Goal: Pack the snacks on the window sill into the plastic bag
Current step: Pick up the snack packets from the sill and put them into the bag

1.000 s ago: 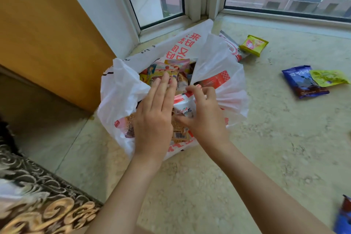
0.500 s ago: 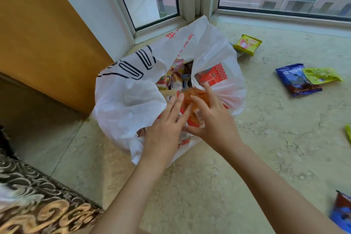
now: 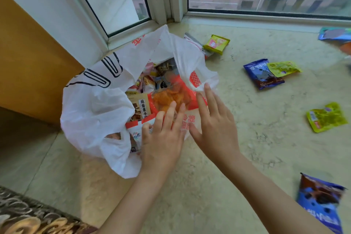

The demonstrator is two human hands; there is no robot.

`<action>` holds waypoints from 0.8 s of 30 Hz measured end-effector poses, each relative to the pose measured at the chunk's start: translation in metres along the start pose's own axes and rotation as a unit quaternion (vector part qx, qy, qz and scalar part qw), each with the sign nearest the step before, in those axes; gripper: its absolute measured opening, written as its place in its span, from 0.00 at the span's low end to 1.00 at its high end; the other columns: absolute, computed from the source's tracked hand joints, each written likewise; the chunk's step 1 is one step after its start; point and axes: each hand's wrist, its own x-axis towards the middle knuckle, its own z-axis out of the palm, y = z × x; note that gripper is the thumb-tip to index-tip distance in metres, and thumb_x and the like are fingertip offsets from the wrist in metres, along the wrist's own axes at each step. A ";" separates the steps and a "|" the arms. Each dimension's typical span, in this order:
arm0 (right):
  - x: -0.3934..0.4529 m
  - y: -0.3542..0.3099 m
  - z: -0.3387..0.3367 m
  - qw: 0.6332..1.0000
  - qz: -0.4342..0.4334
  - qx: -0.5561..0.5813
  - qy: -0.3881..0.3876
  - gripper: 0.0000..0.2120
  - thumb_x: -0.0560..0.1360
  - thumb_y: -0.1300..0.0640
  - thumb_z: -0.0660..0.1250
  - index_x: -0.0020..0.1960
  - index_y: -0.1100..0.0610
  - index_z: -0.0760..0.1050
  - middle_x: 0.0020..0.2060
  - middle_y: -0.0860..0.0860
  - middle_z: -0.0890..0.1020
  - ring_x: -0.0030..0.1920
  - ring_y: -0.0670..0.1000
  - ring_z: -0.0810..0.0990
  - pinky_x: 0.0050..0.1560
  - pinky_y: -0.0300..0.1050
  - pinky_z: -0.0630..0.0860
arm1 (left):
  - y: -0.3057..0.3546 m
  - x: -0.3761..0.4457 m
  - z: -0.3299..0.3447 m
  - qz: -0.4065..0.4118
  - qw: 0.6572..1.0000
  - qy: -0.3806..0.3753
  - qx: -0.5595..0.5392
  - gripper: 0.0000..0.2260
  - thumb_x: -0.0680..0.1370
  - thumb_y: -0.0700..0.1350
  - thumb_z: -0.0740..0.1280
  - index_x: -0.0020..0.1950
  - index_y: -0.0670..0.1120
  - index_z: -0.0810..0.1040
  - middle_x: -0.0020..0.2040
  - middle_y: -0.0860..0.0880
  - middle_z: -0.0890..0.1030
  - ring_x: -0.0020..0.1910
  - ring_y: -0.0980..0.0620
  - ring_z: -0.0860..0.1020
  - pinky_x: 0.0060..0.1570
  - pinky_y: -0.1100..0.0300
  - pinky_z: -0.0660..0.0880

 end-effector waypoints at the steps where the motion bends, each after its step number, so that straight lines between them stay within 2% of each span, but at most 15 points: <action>1: -0.001 0.004 -0.001 1.000 0.021 -0.002 0.006 0.37 0.71 0.47 0.66 0.74 0.61 0.61 0.75 0.59 0.59 0.71 0.59 0.66 0.63 0.54 0.71 | 0.004 0.003 -0.001 0.002 1.000 0.005 -0.011 0.25 0.81 0.56 0.53 0.77 0.51 0.61 0.74 0.49 0.67 0.63 0.48 0.67 0.53 0.49 0.65; 4: -0.003 0.021 -0.005 0.998 0.069 -0.003 0.010 0.39 0.71 0.44 0.60 0.75 0.64 0.57 0.75 0.61 0.57 0.71 0.61 0.65 0.64 0.57 0.71 | 0.014 0.015 -0.002 0.014 1.000 0.012 -0.016 0.25 0.80 0.55 0.55 0.77 0.50 0.62 0.75 0.49 0.66 0.65 0.48 0.67 0.54 0.48 0.67; 9: -0.017 0.054 -0.016 0.998 0.065 -0.020 0.016 0.36 0.71 0.45 0.62 0.74 0.61 0.60 0.75 0.61 0.59 0.71 0.62 0.65 0.63 0.58 0.71 | 0.038 0.043 -0.009 0.038 0.999 0.018 -0.016 0.28 0.77 0.56 0.61 0.76 0.50 0.63 0.74 0.48 0.68 0.64 0.48 0.68 0.53 0.49 0.67; 14: -0.053 0.095 -0.028 0.994 0.100 -0.043 0.005 0.34 0.72 0.43 0.57 0.74 0.59 0.61 0.75 0.60 0.60 0.70 0.62 0.66 0.63 0.59 0.71 | 0.077 0.044 -0.015 0.079 0.996 0.028 -0.034 0.27 0.77 0.57 0.61 0.74 0.47 0.66 0.69 0.48 0.72 0.62 0.49 0.67 0.50 0.51 0.67; 20: -0.128 0.153 -0.039 0.982 0.163 -0.081 -0.054 0.36 0.72 0.47 0.68 0.74 0.58 0.61 0.74 0.60 0.60 0.71 0.63 0.65 0.63 0.61 0.69 | 0.154 0.019 -0.013 0.150 0.983 -0.033 -0.097 0.28 0.77 0.57 0.55 0.75 0.47 0.66 0.73 0.49 0.69 0.67 0.49 0.65 0.55 0.49 0.71; 22: -0.151 0.171 -0.043 0.976 0.186 -0.089 -0.069 0.36 0.71 0.48 0.70 0.74 0.59 0.62 0.74 0.60 0.62 0.70 0.63 0.65 0.63 0.62 0.69 | 0.183 0.007 -0.011 0.182 0.974 -0.052 -0.123 0.30 0.75 0.60 0.60 0.75 0.47 0.66 0.73 0.49 0.68 0.69 0.50 0.67 0.56 0.50 0.70; 24: -0.172 0.188 -0.049 0.970 0.208 -0.093 -0.085 0.35 0.70 0.49 0.71 0.73 0.59 0.64 0.74 0.60 0.62 0.70 0.63 0.66 0.64 0.62 0.69 | 0.210 -0.003 -0.011 0.221 0.963 -0.085 -0.127 0.38 0.72 0.66 0.65 0.75 0.48 0.62 0.74 0.50 0.67 0.71 0.51 0.67 0.59 0.51 0.70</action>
